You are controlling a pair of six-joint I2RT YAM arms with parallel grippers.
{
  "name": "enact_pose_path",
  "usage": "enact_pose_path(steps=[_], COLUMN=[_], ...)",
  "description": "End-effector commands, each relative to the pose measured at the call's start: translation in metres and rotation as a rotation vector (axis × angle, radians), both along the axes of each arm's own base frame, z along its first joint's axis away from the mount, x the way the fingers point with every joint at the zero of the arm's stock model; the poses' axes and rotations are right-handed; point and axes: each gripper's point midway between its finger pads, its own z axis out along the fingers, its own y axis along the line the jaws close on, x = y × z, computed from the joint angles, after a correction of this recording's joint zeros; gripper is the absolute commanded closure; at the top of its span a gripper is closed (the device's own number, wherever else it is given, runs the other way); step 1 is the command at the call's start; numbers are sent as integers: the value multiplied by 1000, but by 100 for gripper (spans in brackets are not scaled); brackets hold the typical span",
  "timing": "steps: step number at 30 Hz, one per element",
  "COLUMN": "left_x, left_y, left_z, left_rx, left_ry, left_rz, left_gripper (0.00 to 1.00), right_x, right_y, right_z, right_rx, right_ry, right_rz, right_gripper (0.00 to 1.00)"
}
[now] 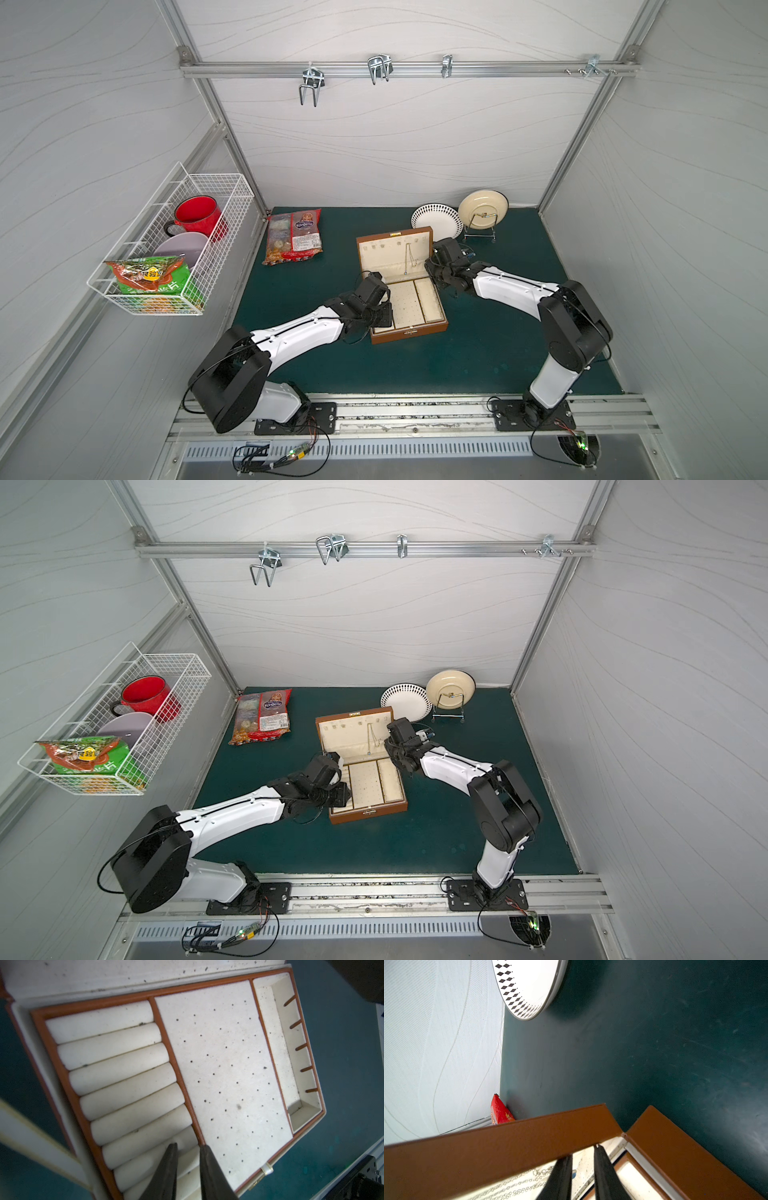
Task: Put jewelry chain into jewelry box
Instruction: Adjust the necklace in the storage slot.
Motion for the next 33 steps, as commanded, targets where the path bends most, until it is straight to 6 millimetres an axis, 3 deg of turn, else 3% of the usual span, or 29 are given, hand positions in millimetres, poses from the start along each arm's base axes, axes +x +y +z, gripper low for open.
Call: enact_pose_path(steps=[1, 10, 21, 33], left_x=[-8, -8, -8, -9], left_y=[3, 4, 4, 5], left_z=[-8, -8, -8, -12], left_rx=[23, 26, 27, 41], left_ry=[28, 26, 27, 38], left_rz=[-8, -7, -7, -11], left_gripper=[76, 76, 76, 77], right_x=[8, 13, 13, -6], right_y=[-16, 9, 31, 43], right_z=[6, 26, 27, 16], right_rx=[-42, -30, -14, -82], right_ry=[-23, -93, -92, -119], right_rz=[-23, 97, 178, 301], right_gripper=[75, 66, 67, 64])
